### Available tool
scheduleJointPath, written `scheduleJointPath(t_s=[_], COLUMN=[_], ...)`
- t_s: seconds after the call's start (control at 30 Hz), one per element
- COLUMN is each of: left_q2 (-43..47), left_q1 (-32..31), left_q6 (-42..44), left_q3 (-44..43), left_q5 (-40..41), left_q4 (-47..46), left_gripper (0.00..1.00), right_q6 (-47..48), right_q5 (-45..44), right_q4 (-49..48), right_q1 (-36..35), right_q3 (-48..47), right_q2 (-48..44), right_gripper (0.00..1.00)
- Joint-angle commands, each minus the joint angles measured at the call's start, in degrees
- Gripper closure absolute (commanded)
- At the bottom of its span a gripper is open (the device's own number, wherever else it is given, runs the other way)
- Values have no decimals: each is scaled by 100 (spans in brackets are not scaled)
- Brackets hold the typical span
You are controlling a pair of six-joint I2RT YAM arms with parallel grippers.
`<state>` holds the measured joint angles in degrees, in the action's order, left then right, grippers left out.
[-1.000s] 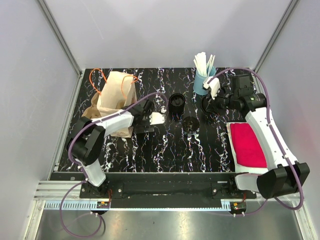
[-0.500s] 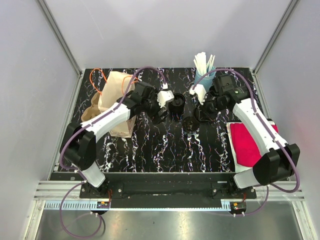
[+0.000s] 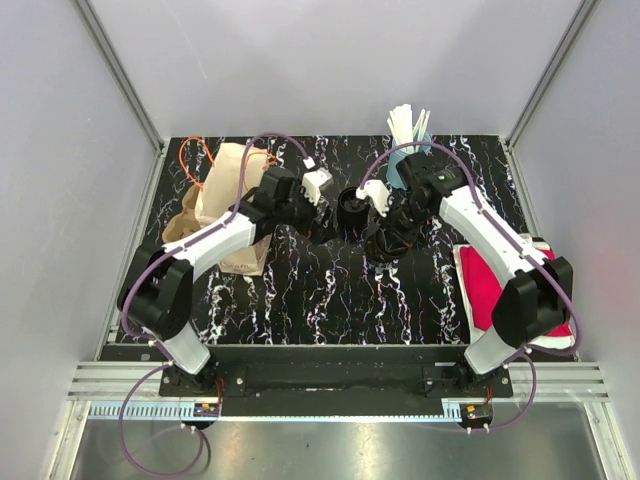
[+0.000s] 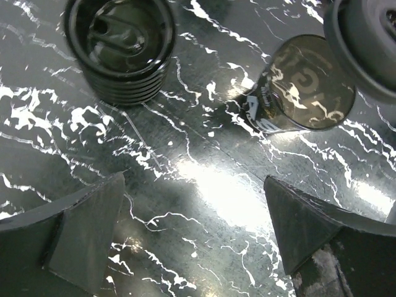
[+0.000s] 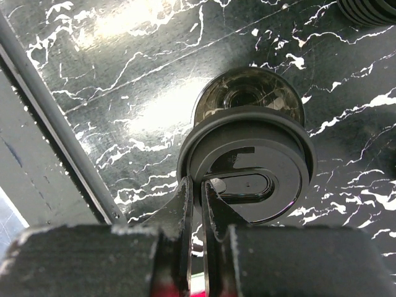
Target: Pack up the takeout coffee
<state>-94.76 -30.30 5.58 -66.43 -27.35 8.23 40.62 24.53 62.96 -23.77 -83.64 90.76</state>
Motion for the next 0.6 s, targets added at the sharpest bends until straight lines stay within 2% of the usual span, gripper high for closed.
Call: scheduleJointPath(t_s=[0.0, 0.3, 0.57], left_q2=[133, 494, 379], left_q1=[253, 306, 306], left_q6=[-461, -462, -541], left_q3=[139, 710, 737], left_q5=[-472, -534, -762], left_q4=[-612, -1236, -1341], left_gripper=[1, 1, 1], right_q6=[-177, -309, -335], right_q5=[-291, -563, -713], right_q4=[-142, -407, -565], right_q1=[-137, -426, -523], right_q3=[-267, -258, -259], right_q2=[108, 319, 425], right_gripper=[98, 98, 98])
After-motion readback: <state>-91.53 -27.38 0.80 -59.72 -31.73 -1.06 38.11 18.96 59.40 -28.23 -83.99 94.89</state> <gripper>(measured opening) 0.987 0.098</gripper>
